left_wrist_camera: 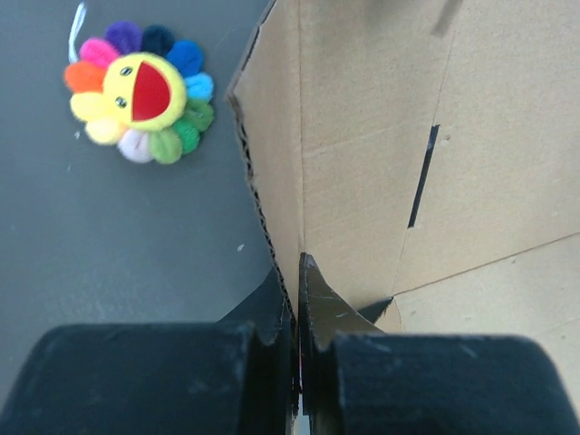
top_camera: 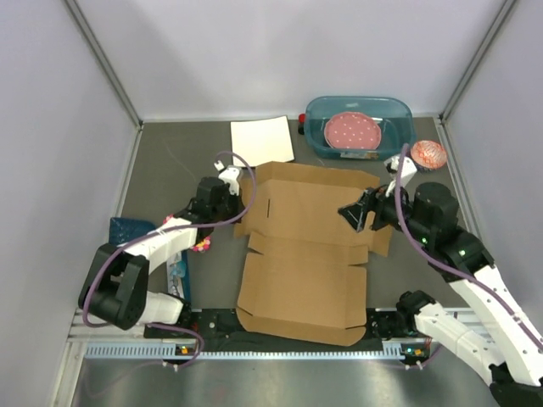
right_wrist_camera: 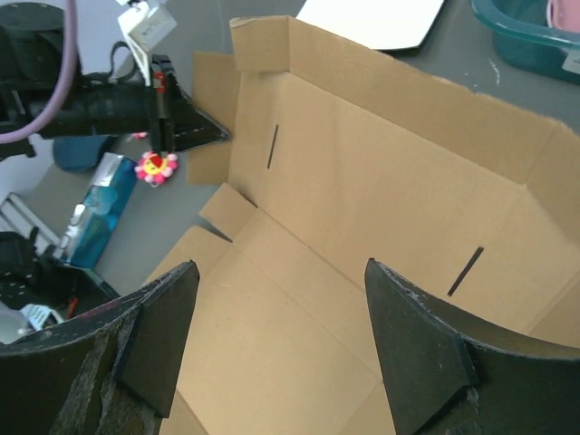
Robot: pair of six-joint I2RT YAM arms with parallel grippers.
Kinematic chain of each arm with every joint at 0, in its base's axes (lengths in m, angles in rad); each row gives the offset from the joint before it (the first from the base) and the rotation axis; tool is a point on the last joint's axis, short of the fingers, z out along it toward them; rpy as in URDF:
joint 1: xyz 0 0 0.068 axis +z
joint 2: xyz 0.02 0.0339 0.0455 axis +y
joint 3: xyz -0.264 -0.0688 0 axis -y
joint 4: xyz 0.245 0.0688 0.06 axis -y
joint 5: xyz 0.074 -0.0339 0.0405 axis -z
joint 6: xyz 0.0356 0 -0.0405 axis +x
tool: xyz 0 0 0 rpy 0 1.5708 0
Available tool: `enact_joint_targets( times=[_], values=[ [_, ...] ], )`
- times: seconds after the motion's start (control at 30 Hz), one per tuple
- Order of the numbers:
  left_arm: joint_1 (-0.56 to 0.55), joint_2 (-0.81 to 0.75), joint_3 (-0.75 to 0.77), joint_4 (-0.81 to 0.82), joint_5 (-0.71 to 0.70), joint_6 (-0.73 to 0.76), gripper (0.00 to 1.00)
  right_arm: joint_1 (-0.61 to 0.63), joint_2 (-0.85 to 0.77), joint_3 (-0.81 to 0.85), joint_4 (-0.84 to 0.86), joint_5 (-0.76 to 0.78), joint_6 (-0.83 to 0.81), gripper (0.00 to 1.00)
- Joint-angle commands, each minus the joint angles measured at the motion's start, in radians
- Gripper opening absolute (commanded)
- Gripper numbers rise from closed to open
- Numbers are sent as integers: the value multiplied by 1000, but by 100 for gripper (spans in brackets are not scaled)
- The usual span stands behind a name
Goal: Fold the paper box
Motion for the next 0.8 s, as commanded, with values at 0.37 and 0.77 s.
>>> enact_joint_targets(
  times=[0.37,0.77],
  values=[
    [-144,126,261,-152,-160,337,0,9,344,228,136,71,-250,77],
    [-166,106,206,-138,-237,377,0,10,621,332,251,66,-362,78]
  ],
)
